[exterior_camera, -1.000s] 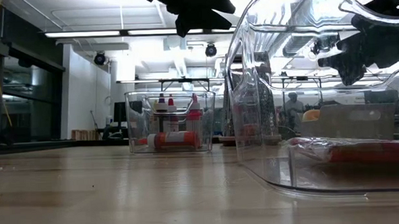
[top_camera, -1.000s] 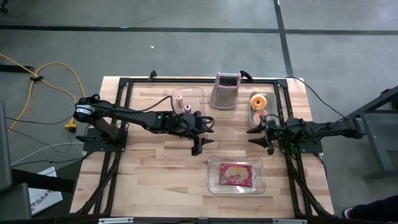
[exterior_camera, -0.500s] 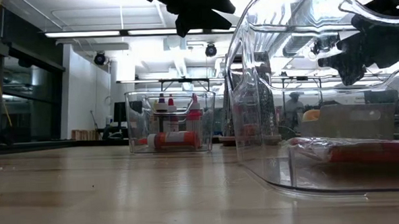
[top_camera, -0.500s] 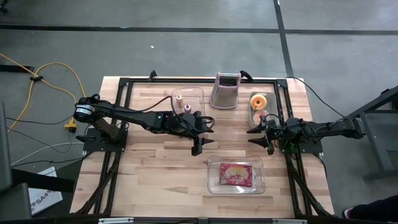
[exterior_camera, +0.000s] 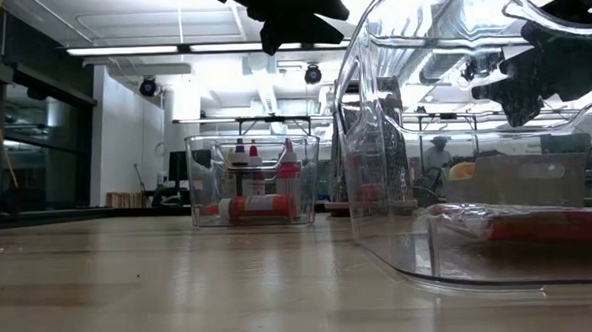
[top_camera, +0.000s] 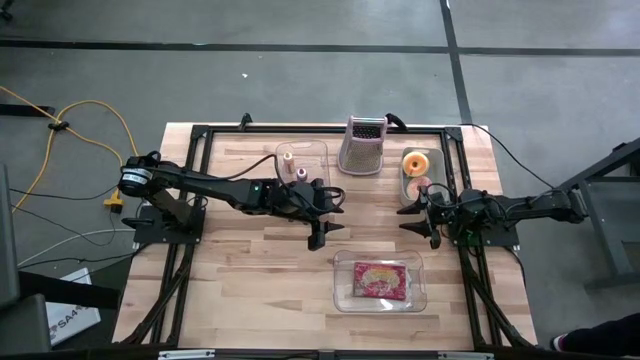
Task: Pick & Place Food Item
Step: Return to Home Position
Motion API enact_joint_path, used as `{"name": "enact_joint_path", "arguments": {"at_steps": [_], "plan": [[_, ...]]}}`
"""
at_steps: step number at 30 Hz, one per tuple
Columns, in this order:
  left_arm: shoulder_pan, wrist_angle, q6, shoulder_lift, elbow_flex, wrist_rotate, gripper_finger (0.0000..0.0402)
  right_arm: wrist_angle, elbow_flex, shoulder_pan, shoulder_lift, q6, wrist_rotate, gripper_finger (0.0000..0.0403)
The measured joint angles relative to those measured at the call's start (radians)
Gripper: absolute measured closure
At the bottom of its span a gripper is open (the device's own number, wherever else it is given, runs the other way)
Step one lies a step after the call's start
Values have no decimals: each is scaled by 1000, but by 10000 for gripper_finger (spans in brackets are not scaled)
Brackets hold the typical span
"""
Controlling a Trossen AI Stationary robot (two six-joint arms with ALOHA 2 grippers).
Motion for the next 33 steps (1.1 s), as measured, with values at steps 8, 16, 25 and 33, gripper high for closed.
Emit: {"name": "enact_joint_path", "arguments": {"at_steps": [8,16,25,33], "plan": [[0,-13,24,0,0,22,205,0,0,0,0,0,0,209],[76,-33,72,0,-6,210,205,0,0,0,0,0,0,209],[153,-17,74,-41,-66,256,205,1,0,0,0,0,0,209],[173,4,74,-179,-193,233,205,5,0,0,3,0,0,209]]}}
